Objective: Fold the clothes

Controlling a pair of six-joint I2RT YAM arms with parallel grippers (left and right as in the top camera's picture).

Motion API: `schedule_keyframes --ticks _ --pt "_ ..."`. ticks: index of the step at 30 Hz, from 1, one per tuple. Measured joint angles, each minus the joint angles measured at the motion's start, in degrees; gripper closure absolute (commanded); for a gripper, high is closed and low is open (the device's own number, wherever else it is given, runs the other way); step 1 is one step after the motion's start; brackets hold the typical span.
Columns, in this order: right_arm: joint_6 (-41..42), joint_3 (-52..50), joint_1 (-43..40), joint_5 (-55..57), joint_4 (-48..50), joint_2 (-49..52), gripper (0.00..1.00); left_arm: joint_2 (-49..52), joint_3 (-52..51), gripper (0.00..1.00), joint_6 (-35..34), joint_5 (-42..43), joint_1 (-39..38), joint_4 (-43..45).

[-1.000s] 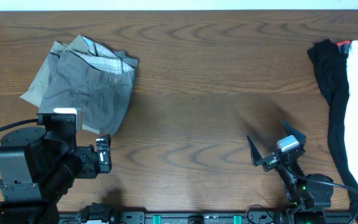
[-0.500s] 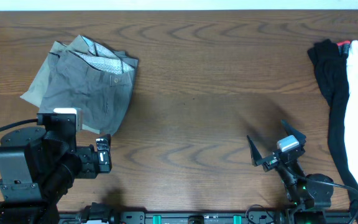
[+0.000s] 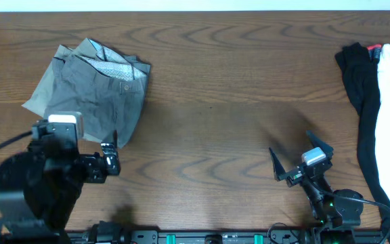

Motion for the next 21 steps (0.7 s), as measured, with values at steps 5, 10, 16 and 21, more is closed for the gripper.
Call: schedule_keyframes --ticks 5,10,16,21 --pt "0.0 0.0 0.0 0.0 0.0 0.0 0.01 -10.0 -15.9 0.02 0.0 0.5 0.1 19.7" --pt "0.0 0.0 0.0 0.0 0.0 0.0 0.01 -18.8 -31.1 0.02 0.0 0.7 0.1 35.0" --pt "0.0 0.0 0.0 0.0 0.0 0.0 0.01 -28.3 -45.8 0.02 0.0 0.8 0.1 48.7" --pt "0.0 0.0 0.0 0.0 -0.1 0.0 0.01 -34.3 -55.3 0.02 0.0 0.9 0.1 54.5"
